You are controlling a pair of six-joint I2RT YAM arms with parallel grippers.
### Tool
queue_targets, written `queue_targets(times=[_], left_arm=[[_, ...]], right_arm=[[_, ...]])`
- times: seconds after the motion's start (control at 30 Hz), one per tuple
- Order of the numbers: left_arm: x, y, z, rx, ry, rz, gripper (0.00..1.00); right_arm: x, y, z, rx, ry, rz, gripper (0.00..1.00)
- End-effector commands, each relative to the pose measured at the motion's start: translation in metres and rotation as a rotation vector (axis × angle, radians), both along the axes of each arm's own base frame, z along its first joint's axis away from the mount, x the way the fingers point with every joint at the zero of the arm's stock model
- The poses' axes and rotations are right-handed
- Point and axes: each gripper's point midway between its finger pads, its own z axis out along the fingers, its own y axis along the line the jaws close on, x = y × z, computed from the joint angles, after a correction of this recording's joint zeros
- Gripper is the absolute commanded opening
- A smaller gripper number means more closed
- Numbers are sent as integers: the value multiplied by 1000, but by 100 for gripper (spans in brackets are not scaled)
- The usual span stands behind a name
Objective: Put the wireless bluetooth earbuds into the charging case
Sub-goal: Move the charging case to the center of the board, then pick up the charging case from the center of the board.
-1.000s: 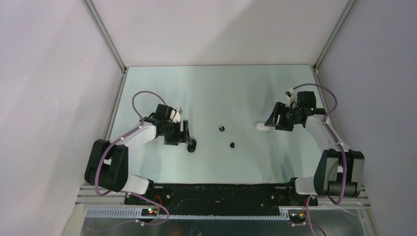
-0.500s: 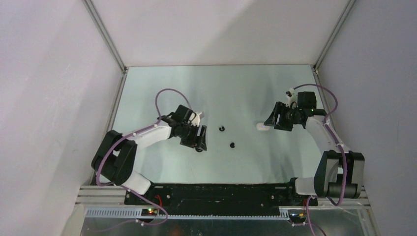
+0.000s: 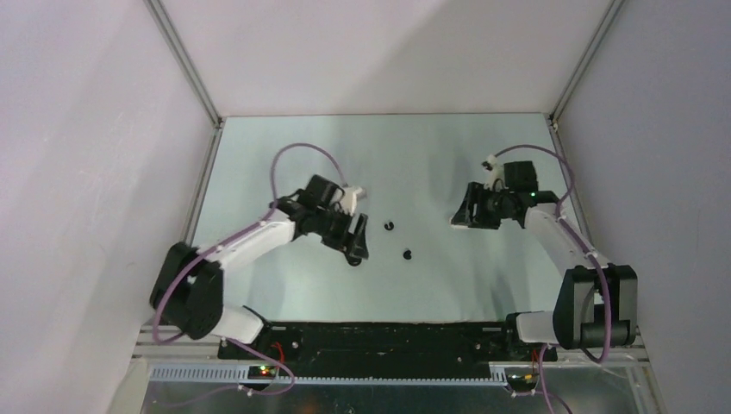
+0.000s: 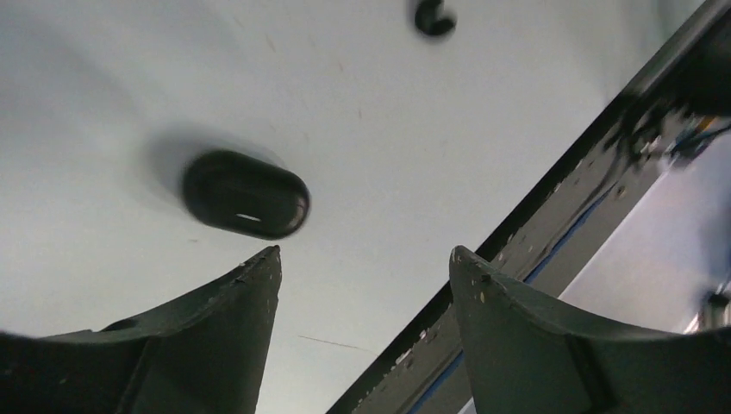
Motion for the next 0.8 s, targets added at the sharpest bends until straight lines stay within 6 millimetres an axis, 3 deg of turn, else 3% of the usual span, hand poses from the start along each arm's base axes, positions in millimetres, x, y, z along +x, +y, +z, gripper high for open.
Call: queue_targets(times=[0.0, 0.03, 0.13, 0.23, 0.27, 0.37, 0.4, 0.43, 0.47, 0.5, 0.6, 0.73, 0.77], left_arm=[[60, 32, 88, -119, -244, 173, 75], [68, 43, 95, -109, -254, 237, 75], [92, 89, 110, -59, -312, 415, 75], [97, 113, 116, -10, -316, 502, 75], [98, 121, 117, -3, -318, 530, 75], [96, 129, 119, -11, -323, 558, 75], [96, 134, 121, -7, -331, 577, 75], [95, 137, 124, -9, -343, 590, 75], [96, 142, 126, -7, -352, 607, 75], [94, 144, 128, -10, -360, 615, 76], [92, 152, 126, -11, -357, 644, 76], [88, 154, 118, -23, -321, 665, 75], [86, 154, 118, -29, -318, 667, 75]], right_arm=[[-2, 40, 23, -90, -156, 191, 56], [-1, 43, 23, -129, -175, 206, 56], [-11, 87, 33, -183, -243, 332, 59], [-26, 139, 38, -214, -298, 485, 63], [-27, 148, 32, -232, -291, 504, 63], [-38, 187, 31, -233, -287, 569, 57], [-37, 192, 20, -259, -260, 557, 56], [-41, 205, 23, -258, -270, 580, 55], [-40, 211, 12, -284, -250, 583, 54], [-45, 224, 15, -281, -264, 605, 54], [-51, 245, -1, -299, -239, 642, 54], [-61, 266, -13, -303, -222, 676, 60], [-61, 269, -12, -301, -220, 674, 70]])
